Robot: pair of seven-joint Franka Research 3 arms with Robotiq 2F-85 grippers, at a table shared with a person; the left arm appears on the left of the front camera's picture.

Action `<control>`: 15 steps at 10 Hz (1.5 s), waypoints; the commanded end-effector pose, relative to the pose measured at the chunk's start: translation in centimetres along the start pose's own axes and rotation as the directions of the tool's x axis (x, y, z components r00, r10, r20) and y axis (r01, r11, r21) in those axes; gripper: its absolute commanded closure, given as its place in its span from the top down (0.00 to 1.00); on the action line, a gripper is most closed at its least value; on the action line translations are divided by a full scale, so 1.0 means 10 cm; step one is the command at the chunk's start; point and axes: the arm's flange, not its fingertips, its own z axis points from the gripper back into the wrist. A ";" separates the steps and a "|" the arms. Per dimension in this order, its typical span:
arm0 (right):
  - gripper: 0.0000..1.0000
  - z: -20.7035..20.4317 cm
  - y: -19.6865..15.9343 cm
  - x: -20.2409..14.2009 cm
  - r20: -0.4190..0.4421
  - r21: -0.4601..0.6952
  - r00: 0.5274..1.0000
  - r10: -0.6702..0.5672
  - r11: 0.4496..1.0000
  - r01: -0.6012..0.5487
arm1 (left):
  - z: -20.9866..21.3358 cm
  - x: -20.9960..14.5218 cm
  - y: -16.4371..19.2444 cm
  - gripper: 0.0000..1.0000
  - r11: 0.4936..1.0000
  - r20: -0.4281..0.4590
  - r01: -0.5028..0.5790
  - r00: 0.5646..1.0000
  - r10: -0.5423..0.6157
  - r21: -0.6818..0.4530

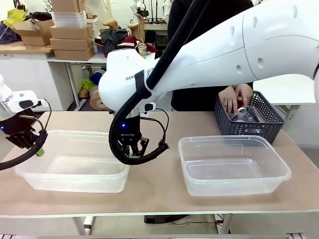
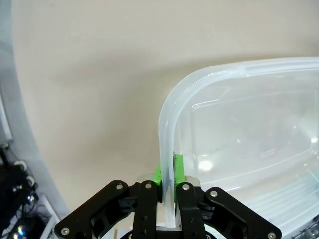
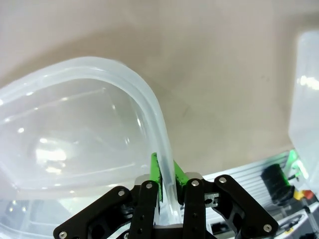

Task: Sort the waste into each basket.
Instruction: Pick up the Organizing box on the left side of the table and lift it.

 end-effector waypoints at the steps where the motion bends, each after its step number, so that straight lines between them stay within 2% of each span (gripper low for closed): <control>1: 0.00 0.31 -0.24 0.12 0.001 -0.064 0.999 0.035 0.997 -0.035 | 0.43 -0.11 -0.24 0.00 0.999 -0.068 -0.034 0.997 0.033 -0.011; 3: 0.00 0.76 -0.62 0.05 0.046 -0.070 0.988 0.150 0.987 -0.146 | 0.89 0.11 -0.36 0.00 0.999 -0.058 -0.042 0.997 0.042 -0.009; 6: 0.00 1.12 -1.28 -0.13 0.098 -0.058 0.956 0.278 0.960 -0.273 | 1.44 0.32 -0.53 0.00 1.000 0.029 0.016 0.999 -0.015 -0.018; 7: 0.00 1.16 -1.47 -0.19 0.118 -0.027 0.929 0.350 0.937 -0.350 | 1.50 0.37 -0.59 0.00 1.000 0.037 0.021 0.999 -0.020 -0.013; 8: 0.00 1.32 -0.79 -0.17 0.096 0.000 0.969 0.226 0.974 -0.227 | 1.30 0.28 -0.71 0.00 0.999 0.025 0.001 1.000 0.000 -0.037; 11: 0.00 1.32 -0.79 -0.17 0.096 0.000 0.969 0.226 0.974 -0.227 | 1.30 0.28 -0.71 0.00 0.999 0.025 0.001 1.000 0.000 -0.037; 12: 0.05 1.34 -0.85 -0.24 0.102 0.026 0.962 0.254 0.966 -0.258 | 1.28 0.32 -0.76 0.06 0.999 0.013 -0.004 1.000 0.004 -0.040; 13: 0.05 1.41 -1.00 -0.18 0.102 0.033 0.956 0.274 0.960 -0.279 | 1.28 0.46 -0.90 0.06 0.995 0.024 -0.099 0.995 0.099 -0.022; 14: 0.05 1.47 -1.20 -0.18 0.112 0.015 0.957 0.268 0.962 -0.272 | 1.25 0.66 -1.06 0.06 0.987 -0.031 -0.154 0.988 0.153 -0.053; 15: 0.05 1.51 -1.46 -0.16 0.115 0.010 0.954 0.278 0.960 -0.281 | 1.20 0.88 -1.22 0.06 0.980 -0.032 -0.189 0.982 0.187 -0.059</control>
